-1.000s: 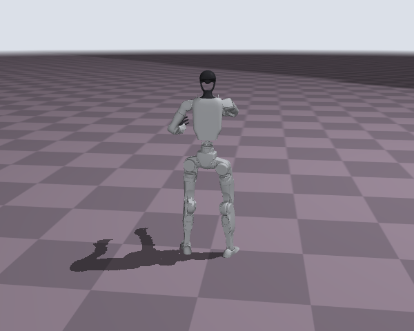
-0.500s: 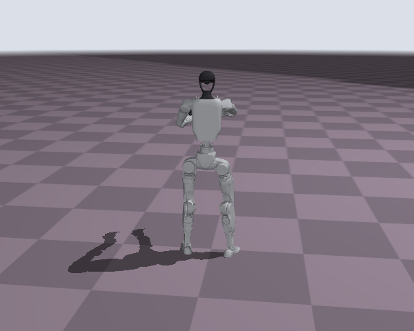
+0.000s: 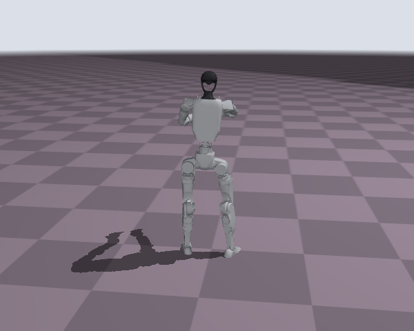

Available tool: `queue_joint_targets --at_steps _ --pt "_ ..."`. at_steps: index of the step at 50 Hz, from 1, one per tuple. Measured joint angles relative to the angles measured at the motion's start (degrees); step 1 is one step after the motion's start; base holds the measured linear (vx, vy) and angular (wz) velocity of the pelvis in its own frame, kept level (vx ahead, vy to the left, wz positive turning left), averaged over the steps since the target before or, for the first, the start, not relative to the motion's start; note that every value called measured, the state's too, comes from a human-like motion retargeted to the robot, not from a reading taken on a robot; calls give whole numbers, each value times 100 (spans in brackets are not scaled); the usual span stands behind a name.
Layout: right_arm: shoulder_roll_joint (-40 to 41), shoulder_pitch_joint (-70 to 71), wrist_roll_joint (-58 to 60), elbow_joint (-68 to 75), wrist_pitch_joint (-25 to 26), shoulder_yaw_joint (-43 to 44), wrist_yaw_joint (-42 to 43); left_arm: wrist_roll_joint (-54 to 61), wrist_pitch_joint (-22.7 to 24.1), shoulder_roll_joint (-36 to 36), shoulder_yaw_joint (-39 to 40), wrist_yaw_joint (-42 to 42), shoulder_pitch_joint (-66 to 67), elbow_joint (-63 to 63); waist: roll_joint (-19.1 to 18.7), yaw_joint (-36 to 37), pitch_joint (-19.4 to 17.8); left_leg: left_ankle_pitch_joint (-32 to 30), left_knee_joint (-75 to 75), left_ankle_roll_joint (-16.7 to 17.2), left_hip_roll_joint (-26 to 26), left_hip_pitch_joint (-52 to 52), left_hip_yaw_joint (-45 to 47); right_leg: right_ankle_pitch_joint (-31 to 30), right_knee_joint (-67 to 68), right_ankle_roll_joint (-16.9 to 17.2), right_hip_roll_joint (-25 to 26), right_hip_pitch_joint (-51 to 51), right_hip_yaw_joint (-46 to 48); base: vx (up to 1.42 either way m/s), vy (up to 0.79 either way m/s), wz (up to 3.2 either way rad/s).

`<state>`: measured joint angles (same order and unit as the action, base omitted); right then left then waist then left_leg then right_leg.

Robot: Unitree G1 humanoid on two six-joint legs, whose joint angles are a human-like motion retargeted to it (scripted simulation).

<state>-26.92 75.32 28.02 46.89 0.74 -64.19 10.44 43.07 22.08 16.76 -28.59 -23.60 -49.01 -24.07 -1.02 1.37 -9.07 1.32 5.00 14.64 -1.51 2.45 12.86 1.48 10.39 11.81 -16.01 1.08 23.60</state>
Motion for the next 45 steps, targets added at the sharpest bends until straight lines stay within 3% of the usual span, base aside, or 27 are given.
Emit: queue_joint_targets --at_steps 4,7,15,19,22,28,33,37,40,45 --pt "76 8 -79 46 -80 -87 -17 -129 -148 -77 -293 -104 -875 -1227 6 -91 14 -12 0 5 -11 -12 -77 19 2 -4 6 -38 91 0 0 11" --pt "57 36 12 45 -79 -79 -46 -181 -104 0 -251 18 -619 -1068 -9 -11 5 -6 0 7 -17 10 -49 15 -12 -9 17 -51 70 0 0 0" --pt "-46 -131 244 -65 143 501 -5 -201 204 1172 254 882 3196 2429 -24 580 -43 111 -22 -8 -56 164 342 -54 -72 39 100 6 -322 6 -2 -41" --pt "-178 -164 283 -176 207 602 63 118 248 1714 523 1268 4912 3292 1 867 -62 178 -70 -3 -80 194 556 -109 -123 95 149 67 -533 4 -2 -46" --pt "-193 -224 242 -191 249 692 114 295 210 1790 587 1330 5347 3423 28 948 -49 205 -104 -14 -90 187 634 -139 -159 120 170 95 -616 1 -1 -18" --pt "-67 -319 84 -180 206 653 113 152 114 1220 260 809 3692 2642 165 687 -12 150 -72 -67 -85 143 520 -111 -132 87 156 103 -522 -3 0 12" --pt "-27 -154 -60 -147 38 233 43 196 48 435 37 271 1199 596 270 303 -47 52 -6 -55 -92 93 311 -43 -50 43 132 87 -300 -7 0 34" --pt "128 -94 -437 122 5 138 50 105 -102 241 -317 27 -141 -1021 271 147 -35 17 0 -15 -113 52 231 -22 -54 45 143 73 -196 -3 0 12" --pt "205 -46 -502 292 27 158 79 133 -141 415 -603 107 -305 -1250 226 189 -56 17 0 -7 -127 61 268 -26 -91 66 165 66 -218 0 -1 -7" --pt "181 -135 -65 38 81 579 118 99 126 1110 -66 547 1624 880 55 456 -117 76 -9 -21 -158 163 508 -69 -180 168 233 64 -458 2 -2 -42"
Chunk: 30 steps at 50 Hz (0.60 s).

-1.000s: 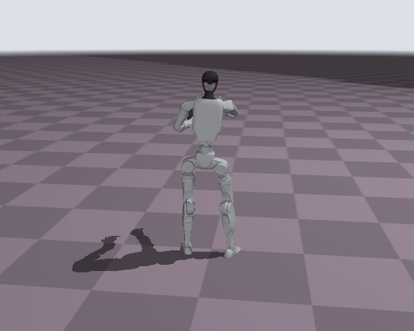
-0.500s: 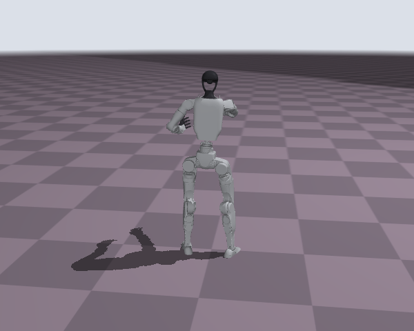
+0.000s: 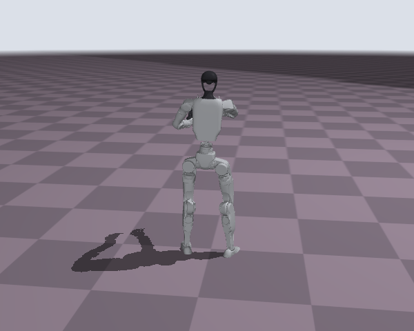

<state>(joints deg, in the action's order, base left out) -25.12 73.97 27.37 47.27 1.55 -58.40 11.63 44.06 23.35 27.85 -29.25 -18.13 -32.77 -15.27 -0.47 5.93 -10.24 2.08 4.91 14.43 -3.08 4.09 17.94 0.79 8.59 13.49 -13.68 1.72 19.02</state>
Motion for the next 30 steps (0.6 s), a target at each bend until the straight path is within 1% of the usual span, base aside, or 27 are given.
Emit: queue_joint_targets --at_steps 3,7,10,12,15,17,20,22,23,25,27,30 --pt "-166 39 350 -324 -18 33 -145 63 164 307 669 511 1823 1406 -104 221 -24 42 -19 33 -25 42 193 -48 -43 100 52 45 -196 4 -2 -54" --pt "-372 77 552 -597 -24 69 -146 225 259 667 1391 964 3889 2507 -179 519 -9 34 -4 57 -67 -4 410 -156 -144 151 162 178 -396 1 -3 -44" --pt "-432 73 613 -604 1 70 -164 304 281 818 1633 1088 4679 2838 -192 620 22 35 -22 57 -84 -44 461 -200 -209 151 201 208 -445 0 -1 -8" --pt "-389 39 593 -531 22 105 -147 212 336 843 1578 932 4625 2930 -179 590 31 47 -50 57 -87 -39 422 -189 -223 151 189 160 -416 1 0 11" --pt "-267 -39 460 -388 32 126 -110 -64 412 780 1193 464 3726 2853 -128 441 38 56 -89 57 -80 -18 271 -132 -196 151 137 43 -283 0 0 43" --pt "-200 -65 353 -311 9 44 -158 -163 364 628 804 205 2632 2487 -69 277 40 36 -94 38 -45 -25 104 -77 -134 147 68 -28 -126 -3 2 70" --pt "-154 -28 183 -246 -62 -143 -255 -179 271 221 209 -154 647 1294 12 37 37 -46 -41 31 -21 -65 -155 4 -8 95 3 -71 139 -6 1 75" --pt "-95 -9 26 -218 -111 -214 -220 -226 187 -61 -61 -451 -534 207 64 -123 43 -92 -11 44 -17 -103 -307 54 75 50 -26 -80 301 -6 1 69" --pt "-108 99 86 -199 -156 -439 -251 -224 151 -187 -170 -554 -1055 -360 88 -202 51 -117 1 54 -9 -133 -374 74 117 25 -46 -71 374 -5 2 62" --pt "-33 172 -83 -120 -203 -543 -223 -246 41 -386 -350 -667 -1929 -1454 125 -327 56 -145 9 57 15 -184 -488 106 181 -12 -87 -62 494 -5 2 52" --pt "35 211 -176 -77 -233 -574 -212 -268 -55 -451 -495 -642 -2407 -2161 141 -374 55 -154 9 57 24 -211 -543 118 198 -41 -102 -63 556 -3 1 28" --pt "104 255 -140 -58 -236 -622 -216 -302 -81 -319 -618 -524 -2417 -2292 122 -312 48 -146 9 57 2 -202 -526 99 150 -69 -70 -81 556 0 -1 -6"
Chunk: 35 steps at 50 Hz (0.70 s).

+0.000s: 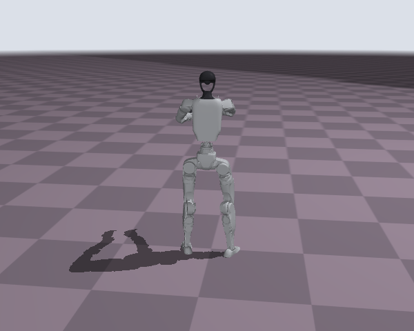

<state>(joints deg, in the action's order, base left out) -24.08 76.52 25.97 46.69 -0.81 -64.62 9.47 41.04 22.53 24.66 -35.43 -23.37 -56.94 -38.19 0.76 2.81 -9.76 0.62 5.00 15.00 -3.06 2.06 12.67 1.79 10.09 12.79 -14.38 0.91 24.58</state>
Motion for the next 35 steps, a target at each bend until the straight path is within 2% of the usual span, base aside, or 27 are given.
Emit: queue_joint_targets --at_steps 4,10,14,17,20,23,26,28,30,32,35 --pt "106 -56 207 5 112 230 62 29 183 505 253 159 1328 1527 -52 281 -54 54 0 -14 -59 112 199 -55 -108 10 90 -31 -185 3 -3 -43" --pt "157 -224 437 -92 272 706 76 285 462 1019 1222 676 4836 4252 -37 754 -89 168 -29 -39 -74 246 619 -159 -230 105 163 31 -608 5 -1 -61" --pt "8 -281 533 -312 330 808 122 518 505 888 1714 902 6858 5121 -17 927 -114 223 -58 -30 -78 277 818 -230 -328 171 198 64 -798 4 0 -43" --pt "-23 -323 541 -321 379 842 136 475 499 768 1729 911 7364 5349 -2 910 -95 240 -86 -33 -78 258 838 -266 -389 195 206 55 -817 0 0 0" --pt "22 -366 488 -214 420 851 158 232 474 643 1471 622 6737 5268 22 778 -48 222 -95 -58 -67 216 733 -264 -401 176 186 28 -728 -2 1 22" --pt "76 -419 398 -105 413 822 127 76 334 276 1132 294 5218 4686 60 575 12 173 -88 -98 -47 156 534 -223 -359 110 145 -7 -551 -4 1 53" --pt "54 -393 330 -37 340 694 47 62 215 -309 852 58 3246 3426 108 373 29 93 -46 -123 -21 98 304 -161 -271 39 95 -29 -340 -6 1 63" --pt "-8 -270 537 -38 264 319 41 133 187 -638 763 -156 2088 2506 139 227 45 42 -20 -115 -12 54 175 -125 -218 -4 70 -31 -210 -6 1 56" --pt "57 -285 29 51 200 376 71 171 96 -907 669 -345 1065 1490 163 125 60 10 -2 -80 -13 18 73 -101 -180 -24 59 -35 -104 -5 1 45" --pt "75 -282 -90 111 171 397 109 272 7 -1000 569 -395 395 767 167 86 66 -4 0 -62 -13 -13 20 -91 -166 -26 52 -30 -44 -3 1 26" --pt "51 -256 -115 161 182 370 80 316 -121 -881 363 -204 38 377 139 132 78 -6 0 -48 -19 -37 18 -108 -200 -11 65 -23 -26 0 0 0"
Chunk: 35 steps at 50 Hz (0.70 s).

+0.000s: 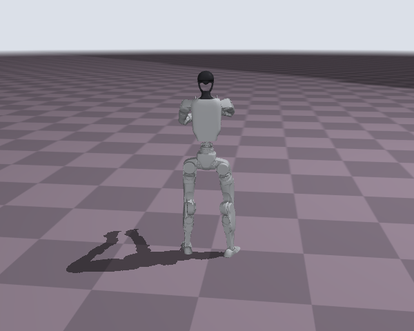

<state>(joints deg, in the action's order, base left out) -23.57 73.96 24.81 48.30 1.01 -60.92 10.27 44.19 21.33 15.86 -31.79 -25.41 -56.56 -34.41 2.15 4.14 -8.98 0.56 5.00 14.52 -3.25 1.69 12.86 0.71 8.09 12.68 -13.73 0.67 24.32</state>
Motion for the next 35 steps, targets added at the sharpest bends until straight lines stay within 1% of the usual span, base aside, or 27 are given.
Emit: queue_joint_targets --at_steps 3,4,5,7,10,14,15,17,20,23,25,27,28,30,33,35 --pt "29 -32 30 119 41 172 120 -297 7 339 -141 189 434 478 -40 166 -21 32 0 -20 -7 33 88 -37 -78 35 28 -12 -79 1 -1 -19" --pt "62 -41 293 209 80 237 179 -402 32 498 -144 269 753 802 -52 230 -35 45 0 -39 -6 52 129 -50 -105 44 36 -16 -121 3 -1 -38" --pt "97 -43 683 316 130 292 234 -498 60 671 -133 368 1120 1171 -65 296 -50 57 0 -64 -4 72 173 -63 -130 53 42 -18 -167 4 -1 -43" --pt "-32 -126 318 -12 146 397 11 -664 76 847 -18 489 2033 1844 -108 430 -58 86 -1 -74 -9 105 279 -91 -179 77 63 -9 -269 5 0 -45" --pt "-71 -138 426 -137 210 513 67 -653 197 1093 293 652 3583 2813 -137 585 -115 137 -16 -66 -12 154 441 -126 -236 99 86 7 -427 5 0 -46" --pt "-180 -84 568 -330 219 511 140 -360 318 1070 833 962 5317 3679 -152 693 -195 173 -29 -27 -7 180 597 -172 -299 120 100 40 -570 3 1 -32" --pt "-205 -74 596 -356 220 504 152 -280 342 1012 936 1024 5599 3820 -156 705 -205 176 -30 -19 -4 179 618 -184 -313 123 101 47 -589 0 0 0" --pt "-224 -57 617 -356 228 494 172 -188 370 888 1041 1048 5752 4012 -164 676 -211 171 -29 -17 5 162 612 -197 -328 122 94 56 -585 0 0 0" --pt "-214 -54 580 -294 229 480 205 -238 390 735 958 838 5147 4027 -169 549 -184 144 -22 -35 22 114 511 -192 -308 102 67 59 -500 -3 1 29" --pt "-213 -58 504 -242 197 419 190 -282 320 513 756 561 3749 3510 -150 335 -136 91 -3 -53 37 48 317 -152 -223 52 26 58 -324 -4 1 55" --pt "-262 1 487 -228 151 312 153 -180 272 296 654 440 2595 2789 -133 179 -131 54 0 -52 45 -6 165 -106 -128 15 -10 63 -182 -5 0 66" --pt "-397 136 531 -339 69 -57 92 -40 218 129 592 264 1598 1969 -127 18 -111 18 0 -24 44 -57 33 -62 -37 -21 -37 68 -44 -4 0 62" --pt "-341 91 221 -291 33 67 209 -17 185 65 546 113 1128 1498 -120 -49 -106 13 0 -5 44 -68 -27 -38 2 -30 -49 58 15 -3 0 54" --pt "-351 65 77 -299 -57 116 330 3 98 15 411 -97 381 672 -119 -138 -93 0 0 14 48 -86 -115 5 70 -43 -72 48 106 -1 0 41" --pt "-519 128 37 -470 -92 -102 177 -38 -56 138 92 -58 -3 105 -165 -138 -40 -7 0 30 44 -93 -147 25 94 -49 -76 44 147 0 0 8" --pt "-584 156 66 -511 -63 -131 151 -69 -63 314 -62 25 166 261 -197 -65 -33 8 0 22 39 -66 -106 26 84 -43 -66 38 109 2 -1 -13"
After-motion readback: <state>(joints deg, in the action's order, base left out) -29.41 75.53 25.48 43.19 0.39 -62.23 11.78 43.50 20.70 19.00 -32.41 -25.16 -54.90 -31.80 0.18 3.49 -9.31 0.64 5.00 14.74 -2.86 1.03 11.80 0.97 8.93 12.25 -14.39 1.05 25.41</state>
